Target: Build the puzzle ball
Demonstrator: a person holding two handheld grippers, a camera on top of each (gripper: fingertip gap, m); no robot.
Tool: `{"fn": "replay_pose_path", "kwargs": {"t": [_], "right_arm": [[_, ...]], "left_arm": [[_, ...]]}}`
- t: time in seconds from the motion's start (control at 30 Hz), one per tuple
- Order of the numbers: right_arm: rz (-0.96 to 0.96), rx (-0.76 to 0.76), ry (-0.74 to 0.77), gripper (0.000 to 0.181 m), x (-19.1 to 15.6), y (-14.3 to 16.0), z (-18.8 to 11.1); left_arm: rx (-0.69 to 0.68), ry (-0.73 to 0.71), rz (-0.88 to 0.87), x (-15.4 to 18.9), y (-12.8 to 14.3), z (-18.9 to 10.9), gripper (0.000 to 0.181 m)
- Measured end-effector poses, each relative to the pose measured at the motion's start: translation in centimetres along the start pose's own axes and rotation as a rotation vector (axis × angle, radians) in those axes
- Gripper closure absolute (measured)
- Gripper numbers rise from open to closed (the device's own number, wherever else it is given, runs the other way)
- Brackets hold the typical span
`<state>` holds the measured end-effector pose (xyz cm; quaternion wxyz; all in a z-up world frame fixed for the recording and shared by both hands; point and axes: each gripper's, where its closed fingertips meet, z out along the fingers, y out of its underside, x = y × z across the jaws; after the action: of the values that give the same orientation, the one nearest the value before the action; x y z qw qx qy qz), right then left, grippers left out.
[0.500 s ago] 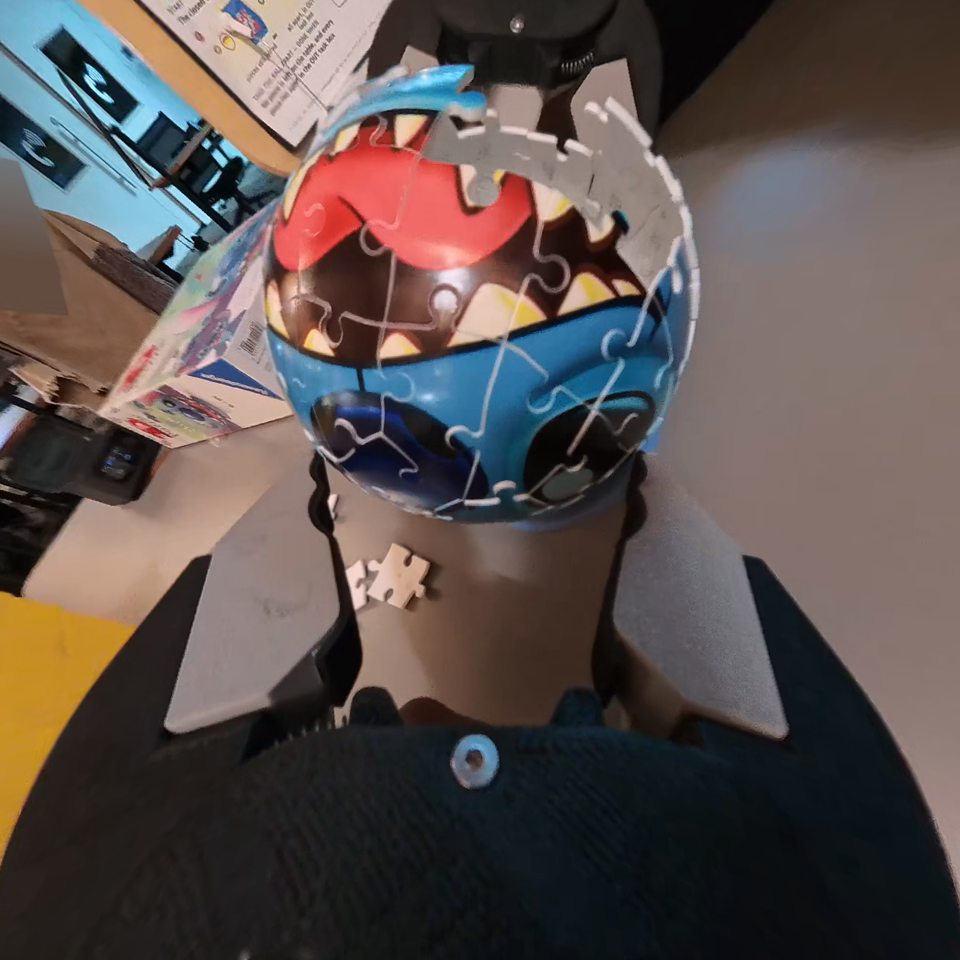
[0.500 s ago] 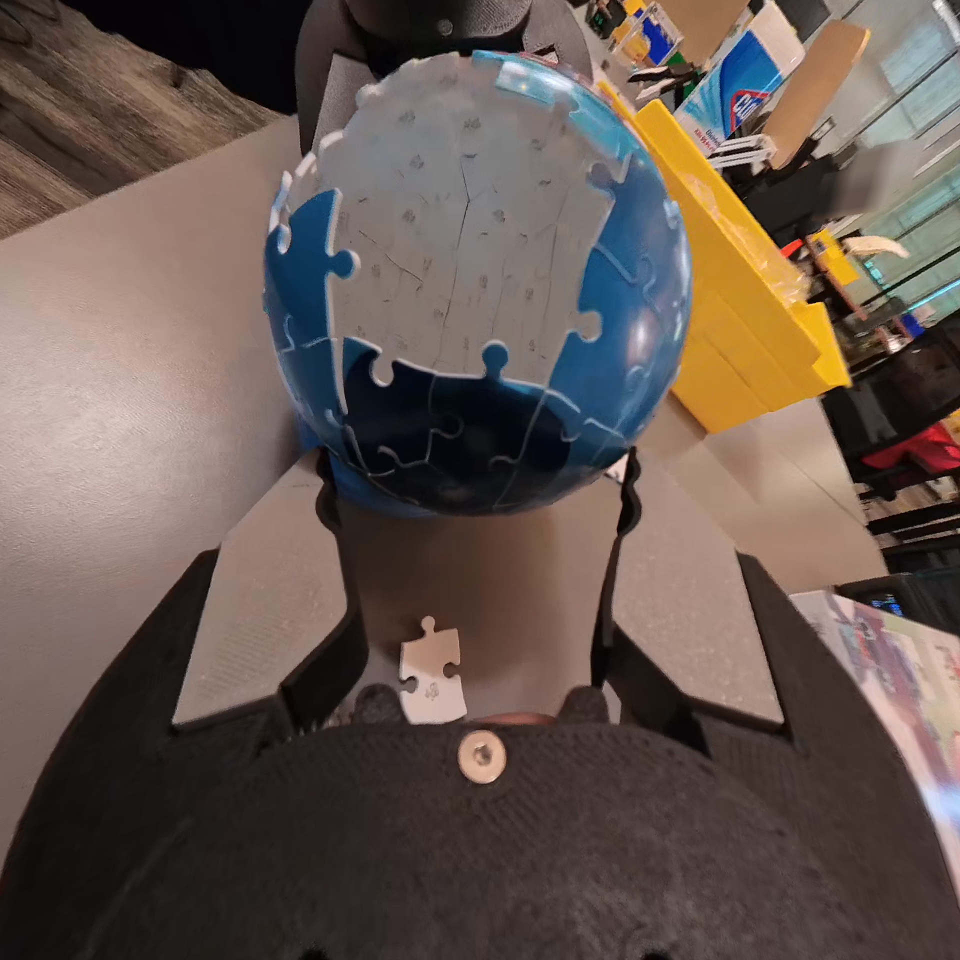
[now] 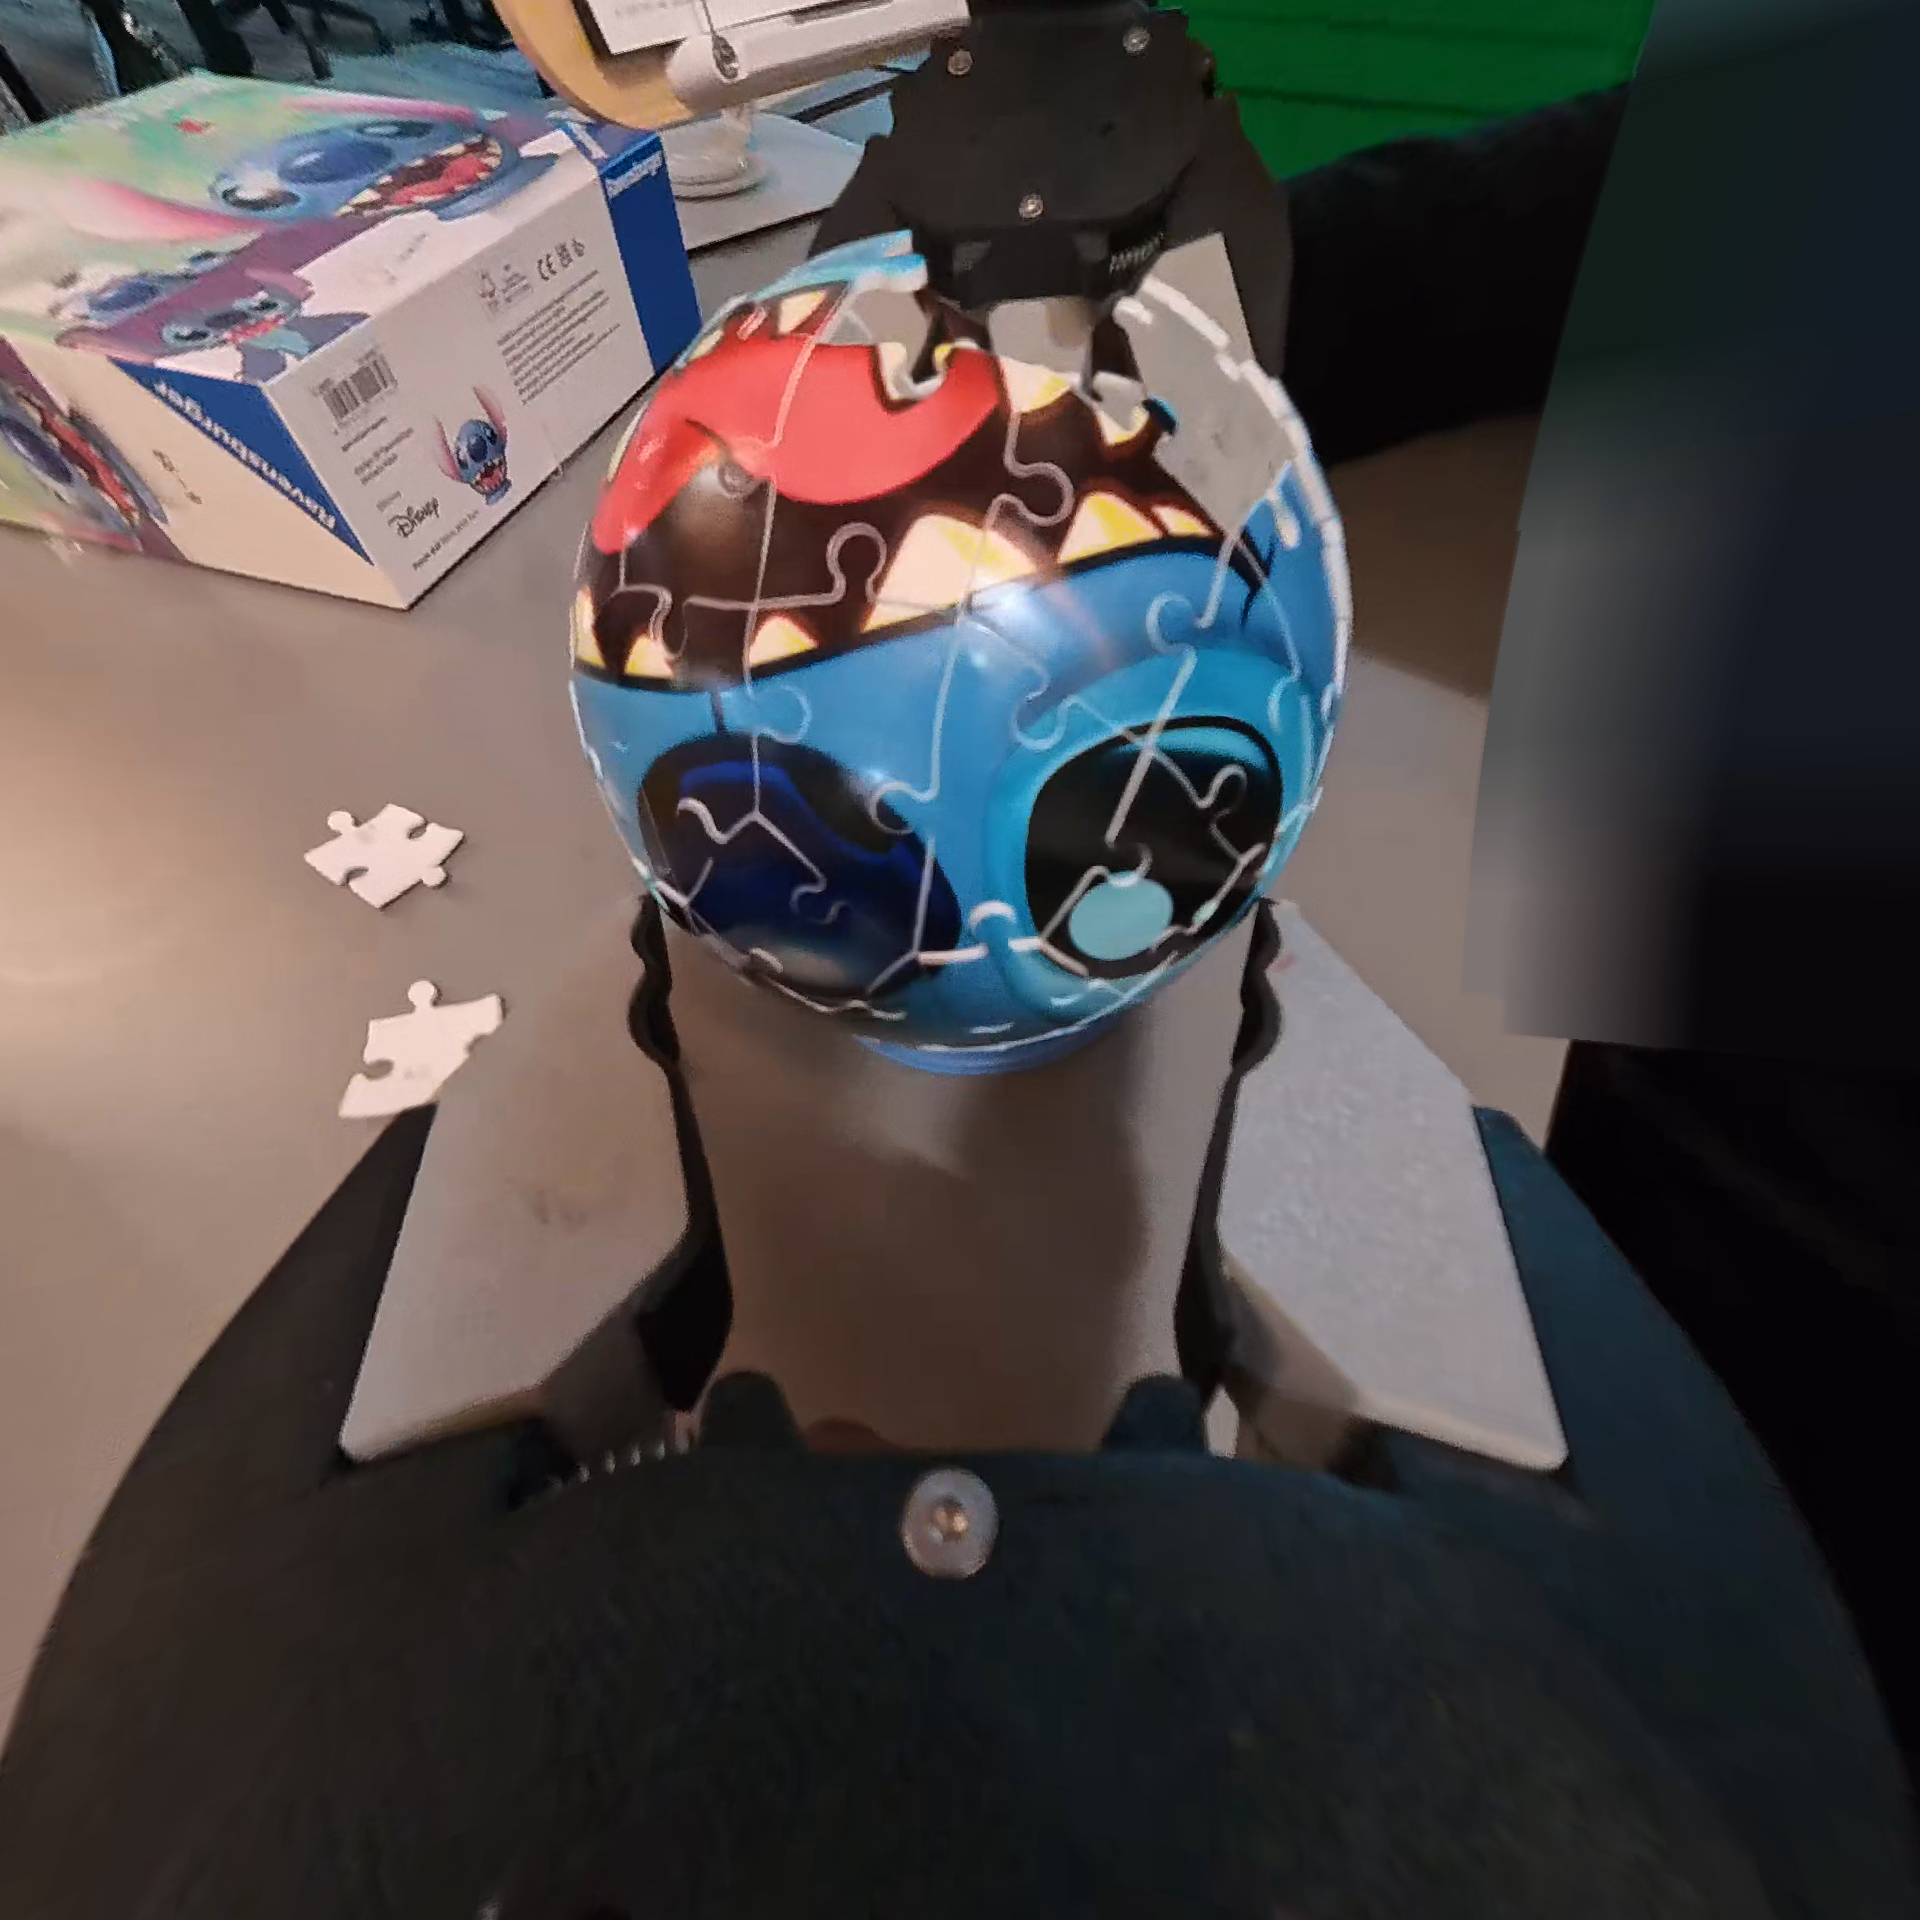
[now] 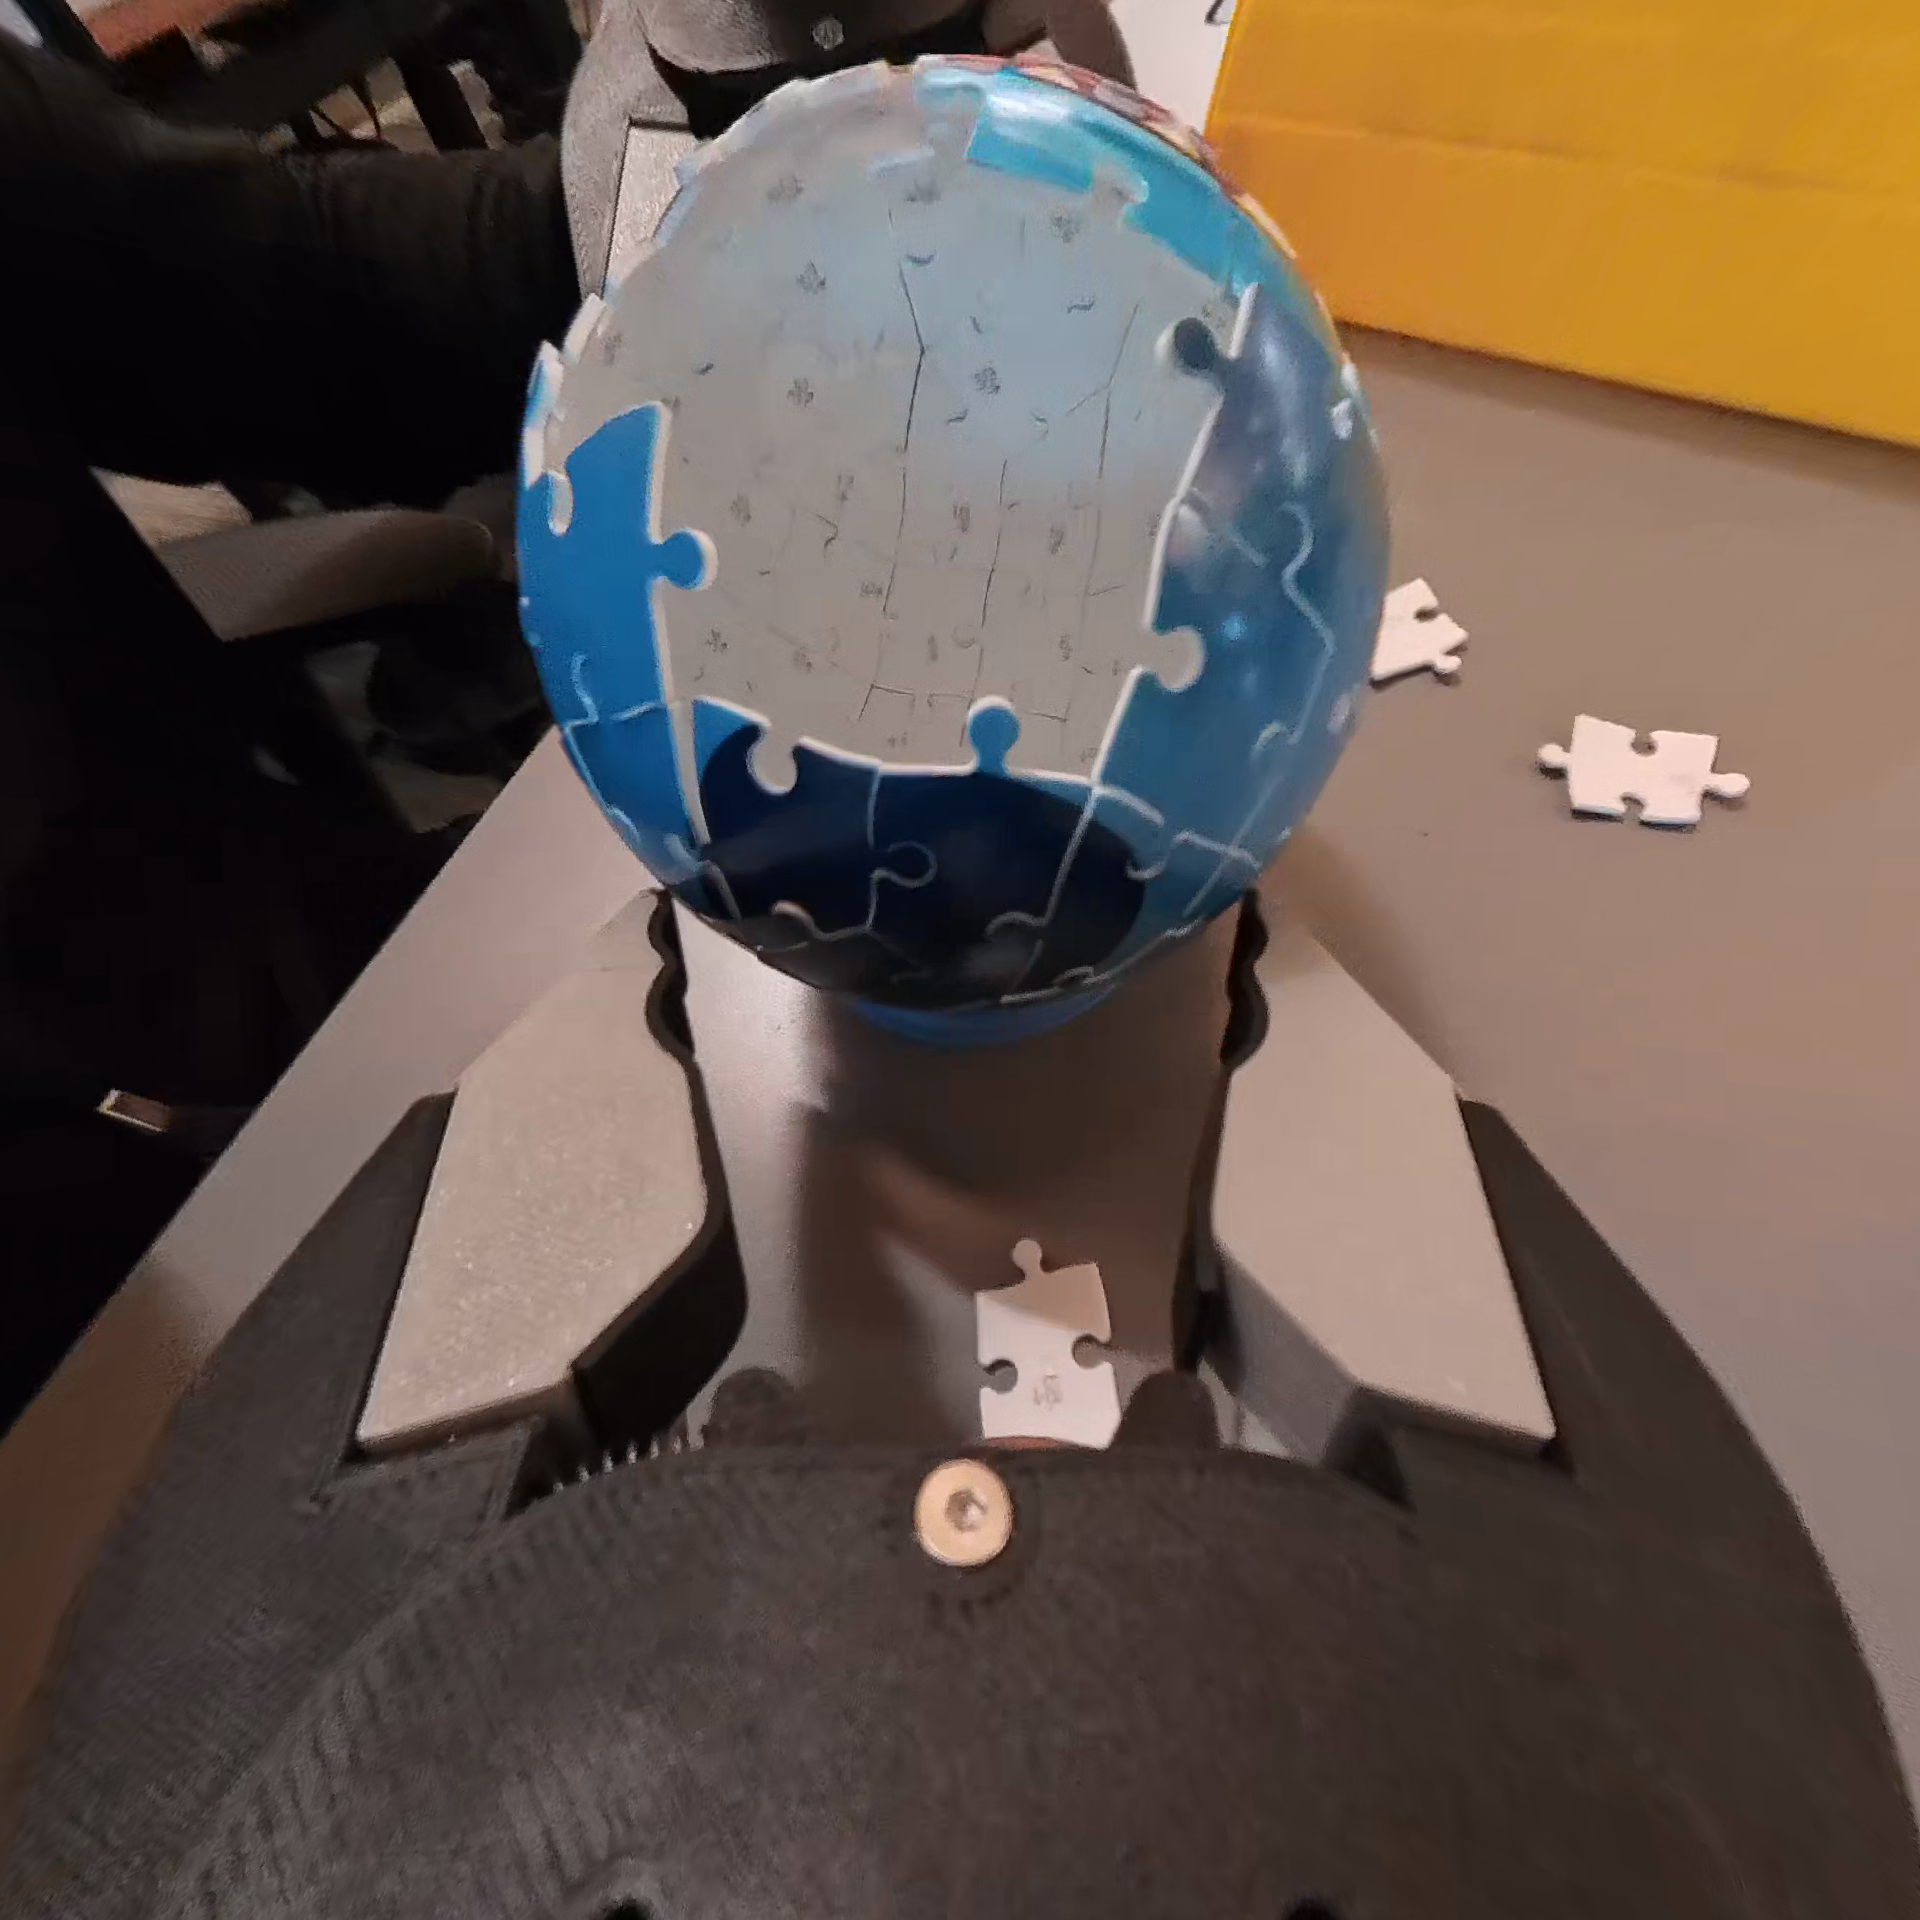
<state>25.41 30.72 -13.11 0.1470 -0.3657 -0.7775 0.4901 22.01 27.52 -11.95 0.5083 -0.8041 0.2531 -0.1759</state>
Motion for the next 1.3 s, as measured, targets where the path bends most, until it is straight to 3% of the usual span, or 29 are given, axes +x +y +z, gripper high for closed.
{"fn": "replay_pose_path", "kwargs": {"t": [0.33, 0.5, 0.63, 0.8, 1.3], "right_arm": [[0.007, 0.044, 0.034, 0.085, 0.6, -0.4, -0.7], [-0.127, 0.058, 0.089, 0.083, 0.1, -0.6, -0.8], [-0.255, 0.019, 0.22, 0.083, 0.8, -0.4, -0.4], [-0.311, -0.044, 0.296, 0.081, 1.6, 0.1, 0.2], [-0.063, 0.017, 0.081, 0.082, 0.5, -0.3, -0.1]], "left_arm": [[0.109, -0.073, 0.08, 0.0, -1.0, -1.6, 0.077], [0.086, -0.127, 0.264, 0.0, -0.8, -1.3, 0.072], [0.038, -0.149, 0.317, -0.4, -0.3, -0.6, 0.068], [0.025, -0.163, 0.288, -0.9, -0.4, -0.2, 0.072], [0.028, -0.056, 0.001, -0.3, -0.2, -0.5, 0.076]]}}
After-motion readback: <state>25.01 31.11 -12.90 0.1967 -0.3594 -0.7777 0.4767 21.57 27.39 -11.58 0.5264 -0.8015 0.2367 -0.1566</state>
